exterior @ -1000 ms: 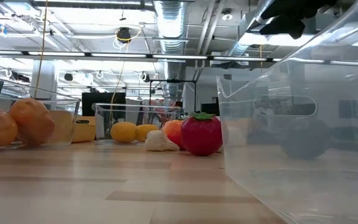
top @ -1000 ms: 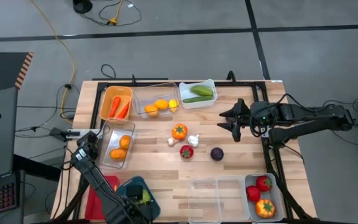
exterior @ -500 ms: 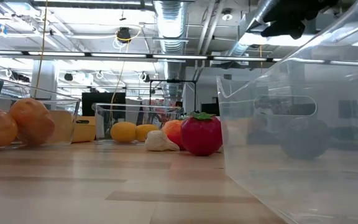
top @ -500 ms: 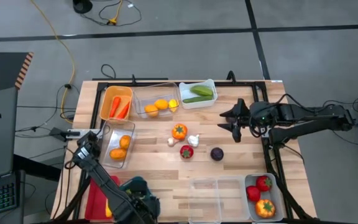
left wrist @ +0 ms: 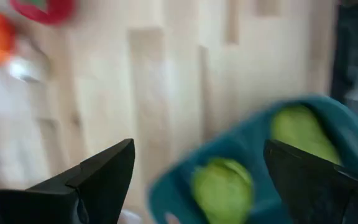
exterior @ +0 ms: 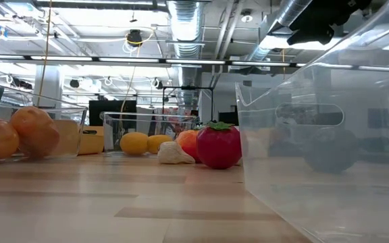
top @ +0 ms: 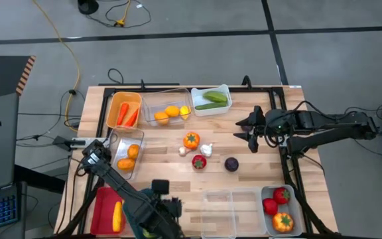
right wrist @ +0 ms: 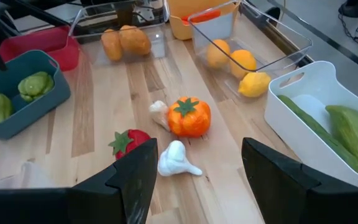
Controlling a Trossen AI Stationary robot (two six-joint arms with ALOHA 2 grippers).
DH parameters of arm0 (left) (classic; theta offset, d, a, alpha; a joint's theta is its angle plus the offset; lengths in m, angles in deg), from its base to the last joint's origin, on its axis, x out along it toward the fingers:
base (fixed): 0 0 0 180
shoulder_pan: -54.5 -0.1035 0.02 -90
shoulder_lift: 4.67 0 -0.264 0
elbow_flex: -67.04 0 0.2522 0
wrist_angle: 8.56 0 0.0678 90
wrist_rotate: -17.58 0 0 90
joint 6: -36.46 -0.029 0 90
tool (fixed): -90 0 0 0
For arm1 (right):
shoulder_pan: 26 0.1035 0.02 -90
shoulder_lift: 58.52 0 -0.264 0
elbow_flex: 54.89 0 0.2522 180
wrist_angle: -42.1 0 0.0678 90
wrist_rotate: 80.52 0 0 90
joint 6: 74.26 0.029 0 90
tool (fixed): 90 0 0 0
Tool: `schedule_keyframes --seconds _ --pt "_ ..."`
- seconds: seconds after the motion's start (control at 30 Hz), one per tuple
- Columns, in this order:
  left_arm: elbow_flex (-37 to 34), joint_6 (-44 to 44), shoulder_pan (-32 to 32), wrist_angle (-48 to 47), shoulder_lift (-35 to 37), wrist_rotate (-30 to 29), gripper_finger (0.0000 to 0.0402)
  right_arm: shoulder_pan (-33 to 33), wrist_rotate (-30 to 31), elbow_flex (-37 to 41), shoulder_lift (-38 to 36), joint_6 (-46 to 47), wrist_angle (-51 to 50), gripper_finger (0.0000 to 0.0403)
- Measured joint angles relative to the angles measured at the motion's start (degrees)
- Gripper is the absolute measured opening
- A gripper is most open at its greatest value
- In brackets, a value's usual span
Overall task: Sort produce into baskets
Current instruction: Put the top purple avocado into the bottom right transparent bin
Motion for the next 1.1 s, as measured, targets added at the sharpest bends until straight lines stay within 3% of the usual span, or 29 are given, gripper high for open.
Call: schedule_keyframes --seconds 0.23,0.63,0.87,1.1 --pt "0.00 -8.02 -4.59 4.88 0.00 -6.38 0.0342 0.01 0.00 0.00 0.00 0.02 0.00 0.0261" --pt "0.02 -19.39 -11.54 8.27 0.00 -8.08 0.0342 0.00 -0.02 0.00 0.00 0.20 0.22 0.0261" --pt "0.02 -23.08 -14.37 8.16 0.00 -8.10 0.0342 -0.75 0.35 0.00 0.00 11.67 0.66 0.0261" --pt "0.02 -26.19 -16.11 6.24 0.76 -8.06 0.0342 -0.91 0.24 0.00 0.00 11.57 0.07 0.0261"
